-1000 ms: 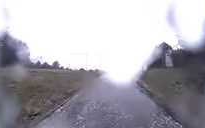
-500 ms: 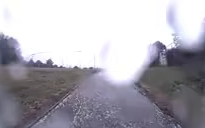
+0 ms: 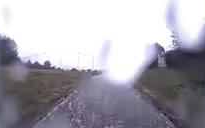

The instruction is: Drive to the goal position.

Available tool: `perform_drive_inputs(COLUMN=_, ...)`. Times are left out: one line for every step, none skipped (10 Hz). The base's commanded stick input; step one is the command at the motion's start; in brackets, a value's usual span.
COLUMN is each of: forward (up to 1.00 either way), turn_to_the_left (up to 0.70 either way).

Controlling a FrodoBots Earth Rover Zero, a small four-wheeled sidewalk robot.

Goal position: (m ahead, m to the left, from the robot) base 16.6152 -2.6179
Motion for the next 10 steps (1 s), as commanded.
perform_drive_inputs(forward=0.7, turn_to_the_left=0.0)
perform_drive_inputs(forward=0.7, turn_to_the_left=0.0)
perform_drive_inputs(forward=0.7, turn_to_the_left=0.0)
perform_drive_inputs(forward=0.7, turn_to_the_left=0.0)
perform_drive_inputs(forward=0.7, turn_to_the_left=0.0)
perform_drive_inputs(forward=0.7, turn_to_the_left=0.0)
perform_drive_inputs(forward=0.7, turn_to_the_left=0.0)
perform_drive_inputs(forward=0.7, turn_to_the_left=0.0)
perform_drive_inputs(forward=0.7, turn_to_the_left=0.0)
perform_drive_inputs(forward=0.7, turn_to_the_left=0.0)
